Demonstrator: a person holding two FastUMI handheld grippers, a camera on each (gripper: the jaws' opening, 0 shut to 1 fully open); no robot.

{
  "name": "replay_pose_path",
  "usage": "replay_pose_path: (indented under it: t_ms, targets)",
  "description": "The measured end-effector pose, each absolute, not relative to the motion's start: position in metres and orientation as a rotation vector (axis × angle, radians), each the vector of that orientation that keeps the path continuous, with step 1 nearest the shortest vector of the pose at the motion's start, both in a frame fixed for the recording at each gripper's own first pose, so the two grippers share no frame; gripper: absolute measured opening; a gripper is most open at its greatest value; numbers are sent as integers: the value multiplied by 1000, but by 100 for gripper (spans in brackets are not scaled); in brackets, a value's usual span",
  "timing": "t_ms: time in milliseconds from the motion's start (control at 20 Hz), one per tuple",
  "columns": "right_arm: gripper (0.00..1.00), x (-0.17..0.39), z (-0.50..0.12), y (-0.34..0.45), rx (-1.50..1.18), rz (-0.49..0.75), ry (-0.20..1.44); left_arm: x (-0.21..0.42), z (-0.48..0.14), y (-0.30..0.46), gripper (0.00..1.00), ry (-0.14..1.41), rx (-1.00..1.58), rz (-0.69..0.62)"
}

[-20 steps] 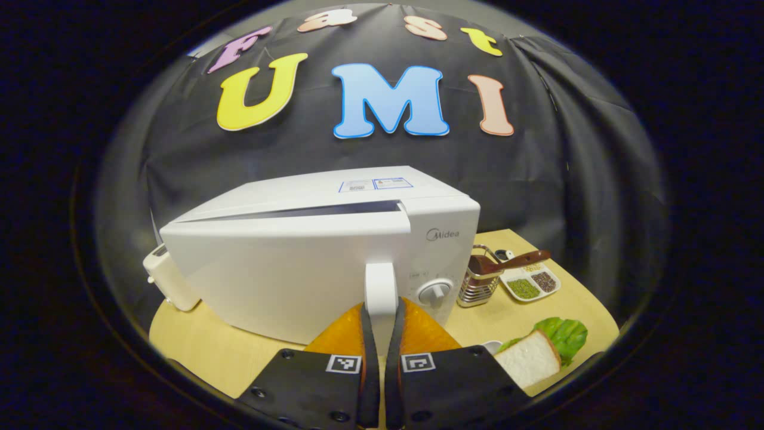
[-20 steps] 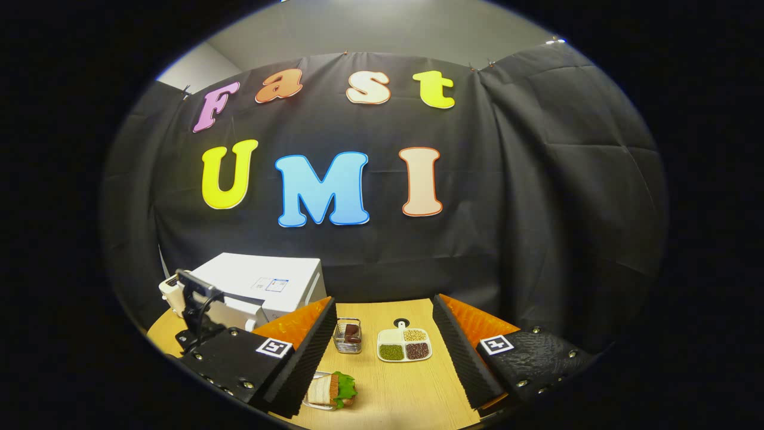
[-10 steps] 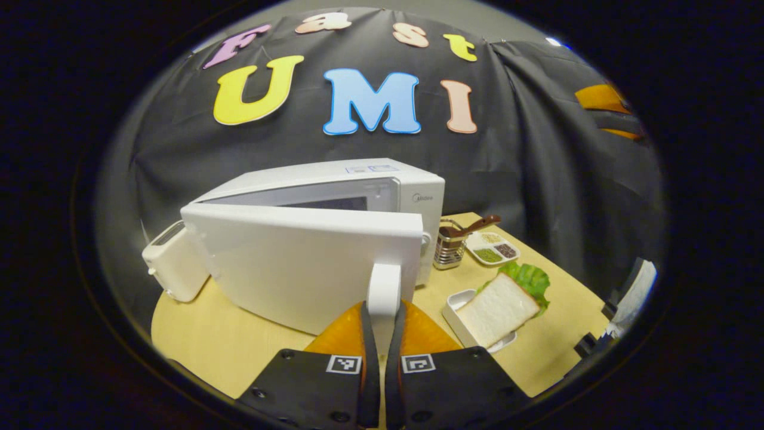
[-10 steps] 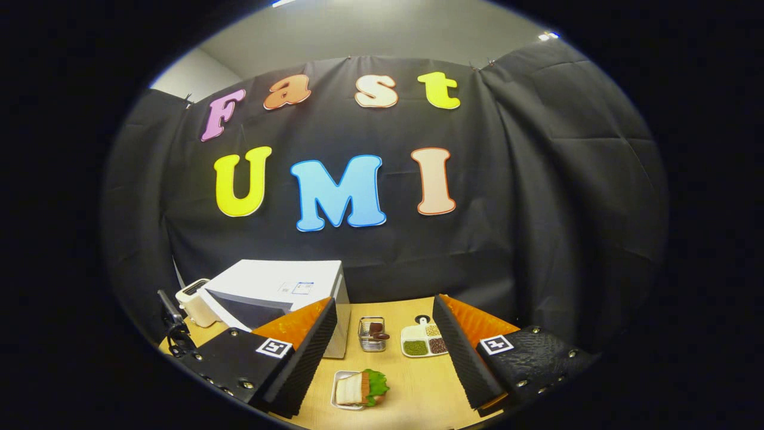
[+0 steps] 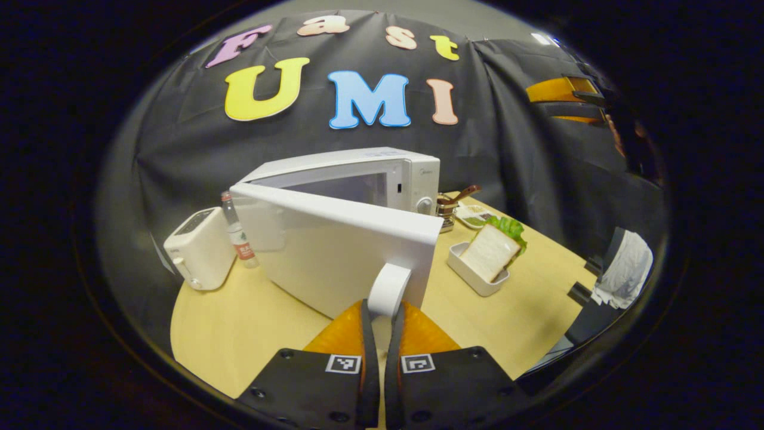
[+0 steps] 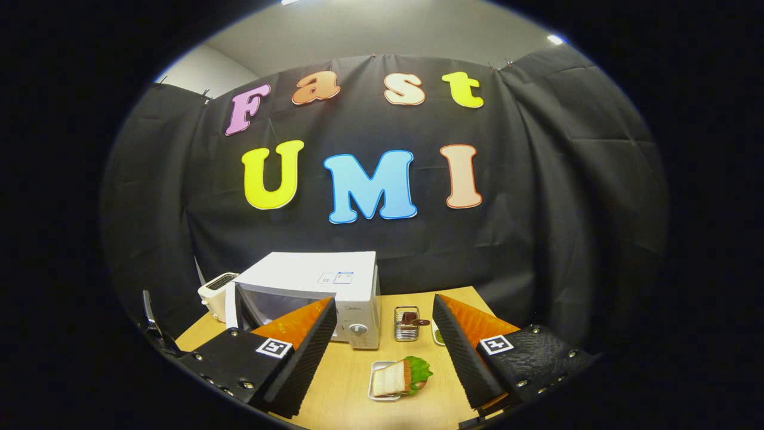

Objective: Open the microwave oven with the left hand, put the food in, and close the microwave oven.

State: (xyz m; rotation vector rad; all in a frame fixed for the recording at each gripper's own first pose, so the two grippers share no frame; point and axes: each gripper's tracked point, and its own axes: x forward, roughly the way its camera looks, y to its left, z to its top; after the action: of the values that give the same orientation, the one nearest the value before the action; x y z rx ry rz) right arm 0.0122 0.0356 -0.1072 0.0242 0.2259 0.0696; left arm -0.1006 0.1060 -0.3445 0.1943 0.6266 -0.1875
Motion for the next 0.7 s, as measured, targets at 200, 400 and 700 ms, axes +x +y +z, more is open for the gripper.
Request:
replay_pose_path:
  t_ms: [200,400,700]
  targets:
    - [98,6,-104,57,3,86,221,-142,-332,171,10,648,195,-142]
    - [98,2,-109,76,-2,105,234,-170,-324,229,10,652,200,-98]
    - [98,2,-141,89,37,151,344,-188,-314,308,9,657,217,-53]
